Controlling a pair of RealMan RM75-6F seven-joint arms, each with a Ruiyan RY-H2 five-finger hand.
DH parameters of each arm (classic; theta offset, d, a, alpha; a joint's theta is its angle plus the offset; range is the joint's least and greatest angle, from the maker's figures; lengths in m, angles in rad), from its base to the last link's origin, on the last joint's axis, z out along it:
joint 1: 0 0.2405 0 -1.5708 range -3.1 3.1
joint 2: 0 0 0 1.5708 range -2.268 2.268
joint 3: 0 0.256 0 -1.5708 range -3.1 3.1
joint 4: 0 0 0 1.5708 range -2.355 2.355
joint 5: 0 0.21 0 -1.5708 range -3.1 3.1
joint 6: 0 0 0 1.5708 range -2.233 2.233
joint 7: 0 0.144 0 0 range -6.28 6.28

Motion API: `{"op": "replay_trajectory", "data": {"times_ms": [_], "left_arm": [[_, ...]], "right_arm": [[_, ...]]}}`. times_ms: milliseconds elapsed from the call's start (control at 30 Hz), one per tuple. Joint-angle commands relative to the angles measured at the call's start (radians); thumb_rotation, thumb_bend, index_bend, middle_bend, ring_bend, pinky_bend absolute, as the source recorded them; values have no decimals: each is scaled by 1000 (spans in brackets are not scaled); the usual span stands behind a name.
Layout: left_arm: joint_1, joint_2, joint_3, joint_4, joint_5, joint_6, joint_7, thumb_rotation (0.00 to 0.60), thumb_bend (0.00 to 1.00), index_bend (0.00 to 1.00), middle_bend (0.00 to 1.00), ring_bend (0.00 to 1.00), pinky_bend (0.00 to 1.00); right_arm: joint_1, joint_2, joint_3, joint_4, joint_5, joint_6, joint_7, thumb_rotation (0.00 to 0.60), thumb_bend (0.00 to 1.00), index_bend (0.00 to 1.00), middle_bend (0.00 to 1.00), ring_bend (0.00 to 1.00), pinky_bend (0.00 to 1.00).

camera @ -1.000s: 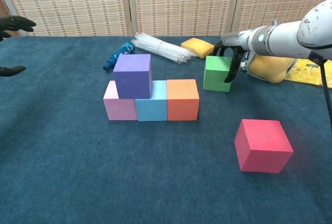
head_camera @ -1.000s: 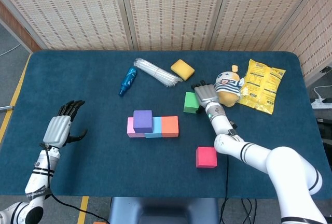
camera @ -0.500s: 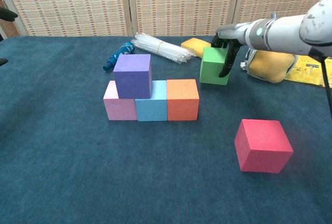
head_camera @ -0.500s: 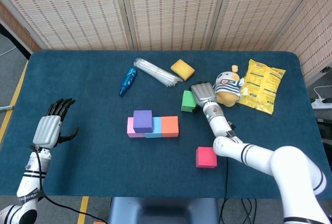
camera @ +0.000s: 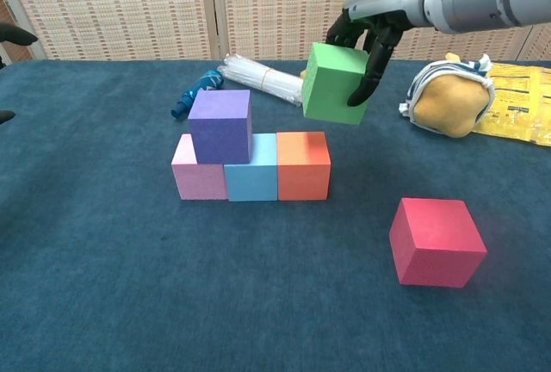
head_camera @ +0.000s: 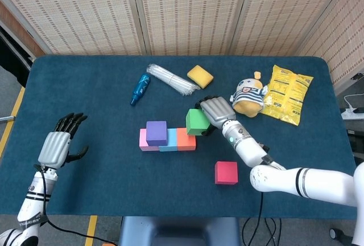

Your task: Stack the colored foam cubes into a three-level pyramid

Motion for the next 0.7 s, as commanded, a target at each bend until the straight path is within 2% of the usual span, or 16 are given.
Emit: {"op": "replay_trajectory", "data": {"times_ms": [33, 400, 700], "left_arm": [[5, 0, 5, -2, 11, 0, -3, 600, 333, 132, 90, 13, 104], [34, -7, 15, 32, 28, 3, -78, 600, 331, 131, 89, 8, 103], [49, -15, 15, 57, 48, 8, -127, 600, 332, 128, 88, 5, 103]], "right_arm": [[46, -14, -10, -21, 54, 18, -39, 600, 238, 591, 380, 277, 327], [183, -103, -39, -10, 248, 89, -167, 600, 238, 591, 380, 277, 327], [239, -164, -50, 15, 333, 137, -233, 600, 238, 588, 380, 277, 327]]}}
